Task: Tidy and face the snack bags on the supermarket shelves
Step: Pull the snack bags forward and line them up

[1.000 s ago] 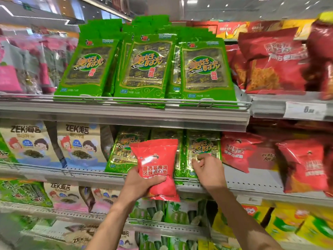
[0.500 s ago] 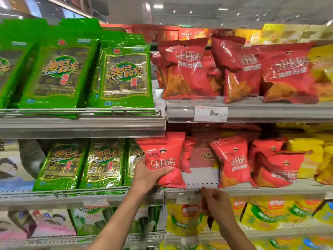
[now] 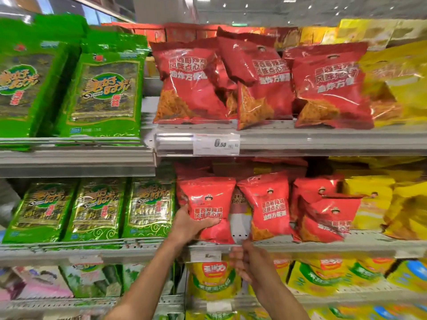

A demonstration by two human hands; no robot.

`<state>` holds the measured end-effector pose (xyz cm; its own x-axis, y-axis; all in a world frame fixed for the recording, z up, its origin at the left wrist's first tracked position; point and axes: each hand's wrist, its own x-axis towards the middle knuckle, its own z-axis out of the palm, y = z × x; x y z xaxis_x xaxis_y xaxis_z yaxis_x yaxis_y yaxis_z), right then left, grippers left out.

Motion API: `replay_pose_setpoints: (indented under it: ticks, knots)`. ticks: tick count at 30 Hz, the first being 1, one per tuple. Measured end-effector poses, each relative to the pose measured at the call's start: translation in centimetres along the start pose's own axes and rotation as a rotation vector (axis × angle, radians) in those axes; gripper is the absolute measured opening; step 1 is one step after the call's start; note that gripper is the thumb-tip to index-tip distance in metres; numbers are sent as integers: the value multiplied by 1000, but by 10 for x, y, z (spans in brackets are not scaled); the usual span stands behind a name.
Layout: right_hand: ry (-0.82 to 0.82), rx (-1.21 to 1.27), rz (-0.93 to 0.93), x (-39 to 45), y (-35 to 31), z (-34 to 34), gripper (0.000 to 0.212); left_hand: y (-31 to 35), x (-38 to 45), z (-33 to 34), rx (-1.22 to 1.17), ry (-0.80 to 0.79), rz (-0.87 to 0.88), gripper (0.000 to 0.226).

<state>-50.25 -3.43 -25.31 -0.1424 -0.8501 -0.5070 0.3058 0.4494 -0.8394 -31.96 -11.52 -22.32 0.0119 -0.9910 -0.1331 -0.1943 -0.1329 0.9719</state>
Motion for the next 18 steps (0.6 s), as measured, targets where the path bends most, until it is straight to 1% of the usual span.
replay_pose_setpoints:
  ticks: [2, 5, 6, 9, 11, 12, 14, 16, 18]
  knots:
    - [-12, 9, -1, 0, 1, 0, 35, -1, -1, 0, 11, -6, -26, 61]
    - [-9, 22, -16, -1, 3, 2, 34, -3, -6, 0, 38, 8, -27, 86]
    - [-6, 27, -24, -2, 3, 3, 34, -4, -7, 0, 49, 9, -15, 88]
    - [-1, 68, -49, -7, 4, 7, 34, -6, -13, -2, 124, 5, 26, 75]
    - [2, 90, -66, -11, 5, 7, 33, -6, -22, -3, 166, 42, 68, 76]
    - [7, 92, -79, -13, 5, 8, 33, -5, -29, -4, 197, 93, 100, 80]
    - [17, 99, -113, -20, 7, 7, 33, -4, -48, -2, 291, 255, 199, 85]
    - [43, 98, -142, -26, 12, 2, 32, -6, -73, 7, 306, 396, 324, 79]
    - [89, 73, -158, -33, 18, -8, 32, -9, -97, 21, 301, 475, 388, 71]
